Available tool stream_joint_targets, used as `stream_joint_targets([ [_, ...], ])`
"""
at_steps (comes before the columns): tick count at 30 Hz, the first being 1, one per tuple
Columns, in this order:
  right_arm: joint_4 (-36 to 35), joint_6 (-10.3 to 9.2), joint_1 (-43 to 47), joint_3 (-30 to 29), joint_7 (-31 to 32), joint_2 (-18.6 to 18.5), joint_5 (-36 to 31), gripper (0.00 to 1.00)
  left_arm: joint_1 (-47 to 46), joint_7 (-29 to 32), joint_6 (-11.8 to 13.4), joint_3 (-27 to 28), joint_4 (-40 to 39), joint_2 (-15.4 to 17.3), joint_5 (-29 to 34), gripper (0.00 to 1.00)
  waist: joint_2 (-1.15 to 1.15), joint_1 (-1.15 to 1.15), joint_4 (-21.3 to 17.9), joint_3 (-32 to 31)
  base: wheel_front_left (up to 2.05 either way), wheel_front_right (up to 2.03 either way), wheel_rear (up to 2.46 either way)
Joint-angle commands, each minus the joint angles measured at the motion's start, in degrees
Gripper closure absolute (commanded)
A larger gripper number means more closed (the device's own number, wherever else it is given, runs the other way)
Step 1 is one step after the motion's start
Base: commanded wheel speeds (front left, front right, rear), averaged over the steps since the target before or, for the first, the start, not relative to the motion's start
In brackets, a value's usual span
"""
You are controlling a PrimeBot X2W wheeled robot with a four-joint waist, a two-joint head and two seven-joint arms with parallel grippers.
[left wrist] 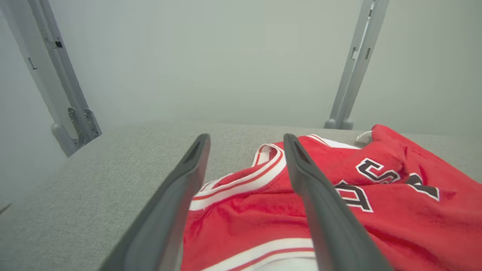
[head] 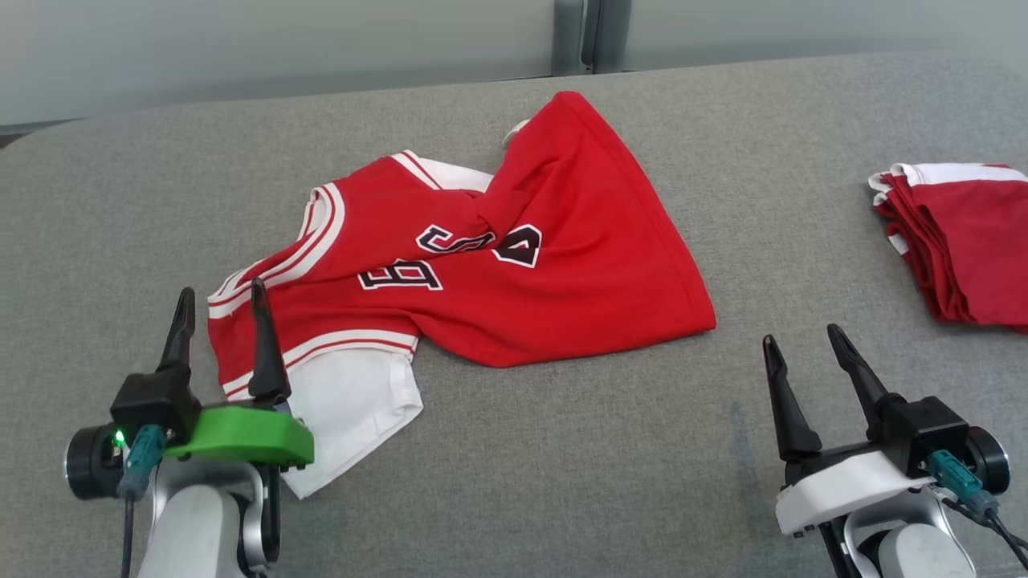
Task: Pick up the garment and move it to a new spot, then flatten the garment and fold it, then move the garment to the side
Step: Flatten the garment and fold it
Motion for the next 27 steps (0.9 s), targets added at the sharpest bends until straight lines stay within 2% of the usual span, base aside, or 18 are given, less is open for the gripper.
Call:
stream_joint_targets([
  [1, 0.52, -0.09, 0.52, -0.39, -0.35, -0.05, 0.34, 0.0, 2.73, -0.03, -0.81, 1.05, -3.24, -0.49, 0.8, 0.0, 0.0, 0.0, 1.06, -1.75, 0.0, 0.0, 0.0],
  [6, 2.08, -0.09, 1.03, -1.84, -1.05, -0.06, 1.83, 0.0, 9.11, -0.03, -4.82, 3.6, -12.18, -2.43, 0.7, 0.0, 0.0, 0.0, 1.98, -4.21, 0.0, 0.0, 0.0],
  [7, 2.08, -0.09, 1.03, -1.84, -1.05, -0.06, 1.83, 0.0, 9.11, -0.03, -4.82, 3.6, -12.18, -2.43, 0.7, 0.0, 0.0, 0.0, 1.98, -4.21, 0.0, 0.0, 0.0],
  [9, 2.68, -0.09, 1.23, -2.23, -1.26, -0.03, 2.14, 0.0, 10.91, -0.03, -6.94, 3.56, -13.84, -2.9, 1.31, 0.0, 0.0, 0.0, 2.24, -5.04, 0.0, 0.0, 0.0],
  [12, 3.53, -0.09, 2.01, -2.69, -1.51, -0.05, 2.56, 0.0, 13.01, -0.04, -8.43, 3.86, -14.97, -3.04, 2.41, 0.0, 0.0, 0.0, 2.45, -6.3, 0.0, 0.0, 0.0],
  [27, 6.82, -0.09, 5.57, -3.85, -1.99, -0.06, 0.45, 0.0, 20.74, -0.04, -10.54, 4.96, -11.2, -3.43, 3.5, 0.0, 0.0, 0.0, 3.84, -10.25, 0.0, 0.0, 0.0],
])
